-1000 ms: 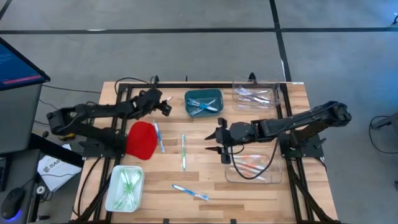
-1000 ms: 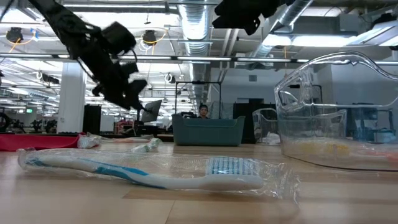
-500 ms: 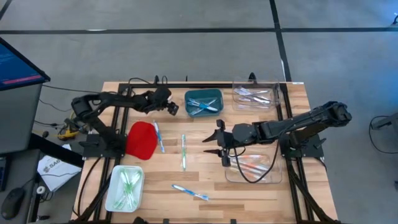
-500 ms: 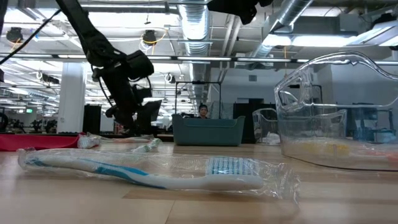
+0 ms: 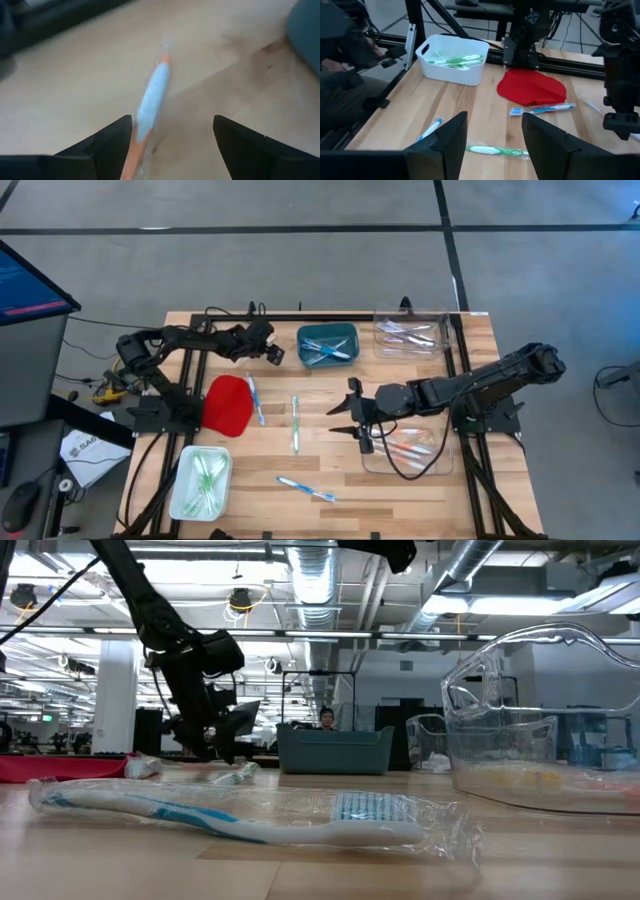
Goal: Pick & Place Toothbrushes
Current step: Put the orange toothbrush into the bottom transparent bin
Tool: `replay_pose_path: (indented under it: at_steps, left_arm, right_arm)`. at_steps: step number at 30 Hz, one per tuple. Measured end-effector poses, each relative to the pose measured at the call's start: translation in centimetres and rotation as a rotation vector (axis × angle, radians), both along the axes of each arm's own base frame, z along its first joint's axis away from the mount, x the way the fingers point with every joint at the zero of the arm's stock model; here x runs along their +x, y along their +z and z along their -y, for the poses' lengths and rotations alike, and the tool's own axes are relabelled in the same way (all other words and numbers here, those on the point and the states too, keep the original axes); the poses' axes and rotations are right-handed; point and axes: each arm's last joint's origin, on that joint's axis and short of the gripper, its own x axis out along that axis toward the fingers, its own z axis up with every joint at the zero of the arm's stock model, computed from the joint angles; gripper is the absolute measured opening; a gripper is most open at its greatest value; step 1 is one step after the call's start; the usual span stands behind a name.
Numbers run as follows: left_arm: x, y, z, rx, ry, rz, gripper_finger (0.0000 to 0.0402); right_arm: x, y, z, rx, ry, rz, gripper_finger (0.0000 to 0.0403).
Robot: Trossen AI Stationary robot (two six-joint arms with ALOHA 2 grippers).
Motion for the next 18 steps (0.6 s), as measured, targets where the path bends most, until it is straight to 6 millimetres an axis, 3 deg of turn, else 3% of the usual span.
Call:
replay_pose_path:
  at_steps: [12, 18]
  left_arm:
    - [-1.2, -1.0, 0.3, -0.081, 0.018, 0.013, 0.0269]
    - [-1.9, -1.8, 0.8, -0.102, 0.032, -0.006, 0.0219]
  right_arm:
    - [-0.1, 0.0, -0.4, 0.004, 0.013, 0.003, 0.0181]
    - [-0.1, 0.1, -0.4, 0.001, 0.014, 0.012, 0.0182]
